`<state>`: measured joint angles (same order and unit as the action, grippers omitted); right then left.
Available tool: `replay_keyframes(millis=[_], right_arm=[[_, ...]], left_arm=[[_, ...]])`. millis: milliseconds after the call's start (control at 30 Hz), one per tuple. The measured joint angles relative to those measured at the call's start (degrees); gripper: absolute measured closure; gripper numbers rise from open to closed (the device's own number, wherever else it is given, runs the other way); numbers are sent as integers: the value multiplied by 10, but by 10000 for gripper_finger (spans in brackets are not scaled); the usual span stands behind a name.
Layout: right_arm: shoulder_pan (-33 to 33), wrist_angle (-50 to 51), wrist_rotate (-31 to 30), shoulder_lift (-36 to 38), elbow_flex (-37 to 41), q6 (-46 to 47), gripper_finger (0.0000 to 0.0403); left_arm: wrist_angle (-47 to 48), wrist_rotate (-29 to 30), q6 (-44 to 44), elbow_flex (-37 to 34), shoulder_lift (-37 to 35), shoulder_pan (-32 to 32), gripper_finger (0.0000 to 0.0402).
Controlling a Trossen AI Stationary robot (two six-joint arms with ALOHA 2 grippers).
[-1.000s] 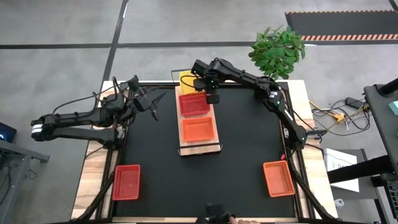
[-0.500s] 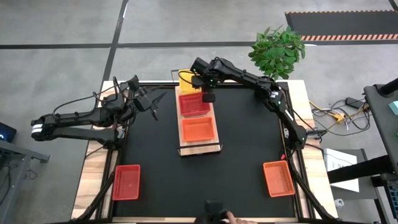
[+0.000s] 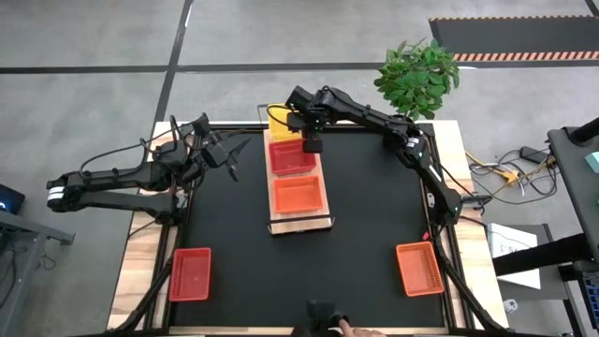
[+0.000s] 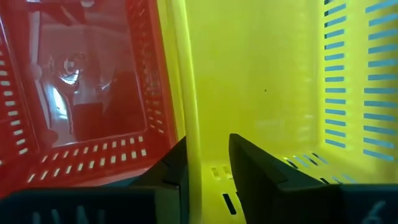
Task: Stack baskets on shelf by color
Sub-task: Stack the yellow bin on top of the stacked yellow bins on the shelf
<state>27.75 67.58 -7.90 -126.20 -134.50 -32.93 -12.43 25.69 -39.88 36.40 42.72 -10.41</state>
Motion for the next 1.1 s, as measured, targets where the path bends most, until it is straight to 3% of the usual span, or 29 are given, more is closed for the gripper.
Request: replay_keyframes(millis=[400, 700, 900, 1100], right_arm=[[0, -7, 9, -2, 7, 6, 390], [0, -9, 6, -1, 7, 15, 394], [2, -15, 71, 0, 7, 15, 394], [2, -21, 73, 0, 8, 29, 394]], left_arm=[[0, 0, 0, 0, 0, 0, 288], [-1, 0, 0, 0, 0, 0, 288], [-2, 0, 0, 0, 0, 0, 288], [-3, 0, 0, 0, 0, 0, 288]])
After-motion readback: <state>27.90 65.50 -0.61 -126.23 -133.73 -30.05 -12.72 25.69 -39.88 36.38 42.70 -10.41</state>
